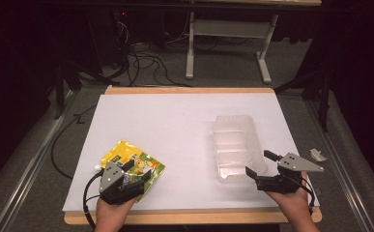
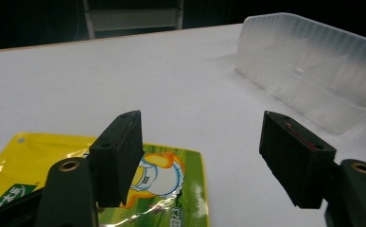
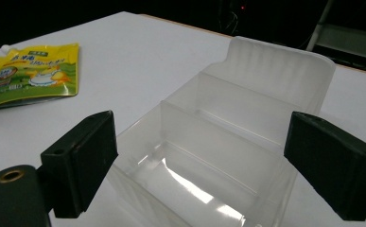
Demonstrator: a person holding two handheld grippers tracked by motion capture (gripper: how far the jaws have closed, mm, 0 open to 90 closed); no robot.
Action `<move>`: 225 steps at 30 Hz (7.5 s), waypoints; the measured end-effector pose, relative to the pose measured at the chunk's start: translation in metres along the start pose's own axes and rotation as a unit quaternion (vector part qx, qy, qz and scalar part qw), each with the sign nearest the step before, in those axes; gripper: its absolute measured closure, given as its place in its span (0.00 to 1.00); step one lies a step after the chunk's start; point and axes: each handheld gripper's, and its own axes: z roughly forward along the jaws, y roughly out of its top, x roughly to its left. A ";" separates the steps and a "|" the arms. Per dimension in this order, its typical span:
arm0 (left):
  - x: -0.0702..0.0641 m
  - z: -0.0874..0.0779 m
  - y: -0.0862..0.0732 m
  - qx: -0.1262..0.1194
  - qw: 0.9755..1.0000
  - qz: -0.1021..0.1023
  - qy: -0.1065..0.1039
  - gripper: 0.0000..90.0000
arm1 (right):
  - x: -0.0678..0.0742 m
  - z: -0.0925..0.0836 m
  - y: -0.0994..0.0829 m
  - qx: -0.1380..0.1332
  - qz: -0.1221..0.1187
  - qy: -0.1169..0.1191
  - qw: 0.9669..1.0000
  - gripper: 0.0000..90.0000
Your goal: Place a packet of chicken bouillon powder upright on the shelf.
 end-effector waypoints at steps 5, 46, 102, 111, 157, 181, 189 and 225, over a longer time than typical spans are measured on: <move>0.001 0.004 -0.002 0.006 1.000 -0.004 0.001 0.35 | -0.001 0.001 -0.002 0.002 0.000 -0.006 1.000 0.12; 0.021 -0.001 -0.004 0.012 0.999 0.018 0.037 0.28 | -0.004 0.002 -0.006 -0.007 -0.001 0.001 1.000 0.16; 0.123 -0.012 -0.063 0.115 0.952 -0.281 0.034 0.66 | -0.006 0.013 -0.003 -0.005 0.011 0.012 1.000 0.18; 0.118 -0.011 -0.060 0.107 0.960 -0.258 0.026 0.83 | -0.006 0.012 -0.003 -0.004 0.014 0.010 1.000 0.18; 0.009 -0.037 0.000 -0.074 0.995 -0.022 0.069 1.00 | -0.004 0.012 -0.005 -0.006 0.011 -0.005 1.000 0.21; -0.055 0.003 0.046 -0.097 0.991 0.089 -0.025 1.00 | -0.007 0.008 -0.007 -0.009 0.020 -0.013 1.000 0.21; -0.069 0.016 0.054 -0.096 0.989 0.100 -0.053 1.00 | 0.002 0.006 0.002 -0.025 0.010 0.007 1.000 0.21; -0.087 0.005 0.067 -0.129 0.980 0.106 -0.109 1.00 | 0.050 0.076 0.045 -0.003 0.038 0.199 0.979 0.50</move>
